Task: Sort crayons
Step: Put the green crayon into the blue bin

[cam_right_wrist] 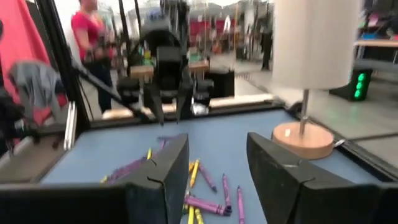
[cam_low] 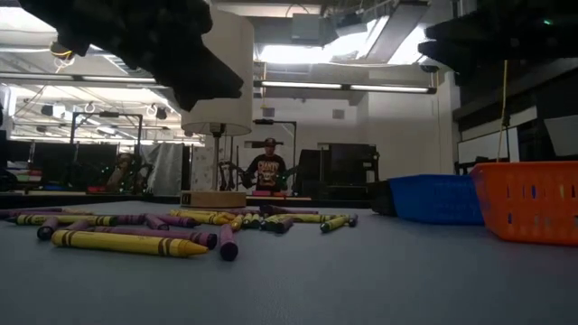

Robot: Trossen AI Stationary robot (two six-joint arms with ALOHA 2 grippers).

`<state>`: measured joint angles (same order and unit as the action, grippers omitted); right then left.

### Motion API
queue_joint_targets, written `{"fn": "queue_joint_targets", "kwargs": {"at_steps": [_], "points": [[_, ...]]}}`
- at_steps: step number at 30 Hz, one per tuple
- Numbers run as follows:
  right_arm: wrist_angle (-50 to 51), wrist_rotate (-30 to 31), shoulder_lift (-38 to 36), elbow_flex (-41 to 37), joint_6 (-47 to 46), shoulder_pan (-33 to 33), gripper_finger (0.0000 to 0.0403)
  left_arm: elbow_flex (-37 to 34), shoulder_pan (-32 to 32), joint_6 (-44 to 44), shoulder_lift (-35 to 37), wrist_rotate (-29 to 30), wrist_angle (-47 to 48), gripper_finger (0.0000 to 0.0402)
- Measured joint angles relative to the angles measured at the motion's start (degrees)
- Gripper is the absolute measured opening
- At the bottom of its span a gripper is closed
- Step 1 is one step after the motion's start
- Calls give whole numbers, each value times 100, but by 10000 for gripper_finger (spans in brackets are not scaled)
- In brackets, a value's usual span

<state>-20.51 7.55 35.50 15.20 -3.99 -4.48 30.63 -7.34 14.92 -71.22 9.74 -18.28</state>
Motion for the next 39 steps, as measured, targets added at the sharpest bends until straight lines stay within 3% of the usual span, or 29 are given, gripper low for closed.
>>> {"fn": "queue_joint_targets", "kwargs": {"at_steps": [9,18,26,39], "points": [[489,-416,2445,1155,22,-2,163,0,-274,0,0,4,-31,110],[533,-417,4439,1877,461,-2,163,0,-365,0,0,7,-33,110],[644,-417,5563,2633,749,-2,163,-2,-362,-1,0,26,-54,110],[3020,-410,6562,4311,760,241,163,-4,-362,-2,-2,33,-68,110]]}}
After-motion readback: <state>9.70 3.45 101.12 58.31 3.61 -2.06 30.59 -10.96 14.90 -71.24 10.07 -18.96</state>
